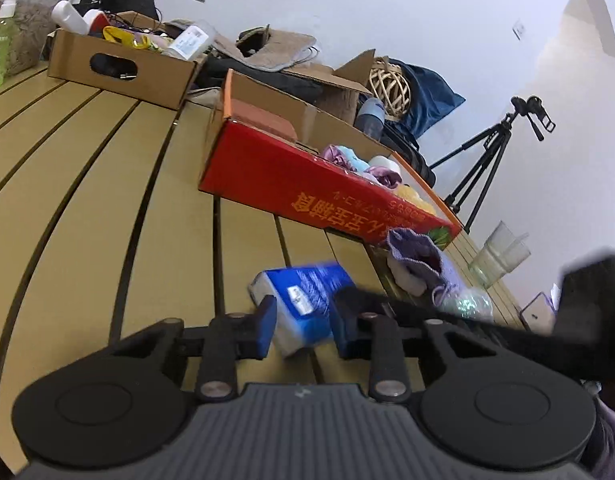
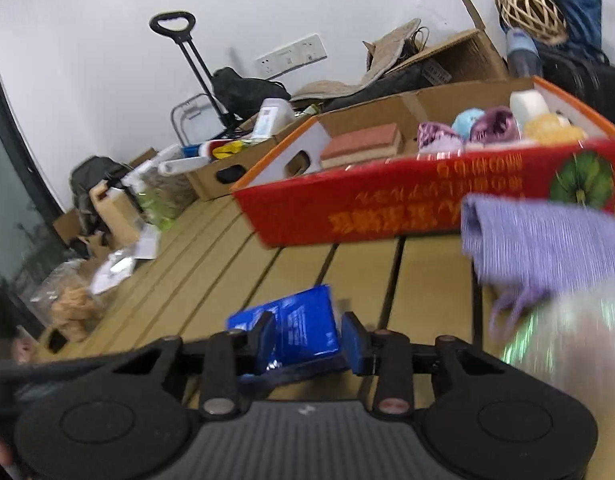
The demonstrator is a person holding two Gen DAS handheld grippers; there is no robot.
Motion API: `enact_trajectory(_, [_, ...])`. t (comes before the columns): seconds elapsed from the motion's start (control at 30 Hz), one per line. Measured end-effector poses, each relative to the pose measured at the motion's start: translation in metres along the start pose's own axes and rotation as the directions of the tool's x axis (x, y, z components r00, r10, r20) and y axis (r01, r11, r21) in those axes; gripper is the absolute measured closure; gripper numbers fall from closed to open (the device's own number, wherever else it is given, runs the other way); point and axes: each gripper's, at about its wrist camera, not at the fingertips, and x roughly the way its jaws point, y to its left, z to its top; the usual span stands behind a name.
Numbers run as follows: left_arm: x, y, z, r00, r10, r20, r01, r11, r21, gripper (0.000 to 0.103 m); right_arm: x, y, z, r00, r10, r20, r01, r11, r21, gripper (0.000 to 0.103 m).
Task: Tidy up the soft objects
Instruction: 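Close both tools together on the blue printed box, then carry the blue box into the cardboard box and open both tools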
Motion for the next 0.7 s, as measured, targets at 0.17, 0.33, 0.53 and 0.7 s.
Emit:
enact_trajectory(0.17, [0.000,0.005,0.001,1.000,0.007,0.014,-0.007,0.999,-0.038,0.073,-0.012,0.003,-0.015,0.999,-0.022,0.041,0.022,1.000,-0.016,0.068])
enact_trajectory(0.33, [0.009,0.000,0.000,1.000,0.009,-0.005,-0.010,1.000,-0.022,0.073,-0.003,-0.009,-0.009,0.999,-0.008,0.043,0.006,0.999,0.045,0.067])
enact_trajectory(0.53, [0.007,-0.004,-0.002,1.000,0.010,-0.002,-0.010,1.000,-0.012,0.077,-0.002,-0.005,-0.011,0.999,-0.004,0.047,0.002,0.999,0.046,0.075])
enact_trajectory(0.7, [-0.003,-0.035,0.023,0.991,-0.007,0.135,-0.002,0.998,0.062,0.077,-0.028,0.016,0.007,0.990,-0.053,0.132,0.059,0.997,-0.042,0.077])
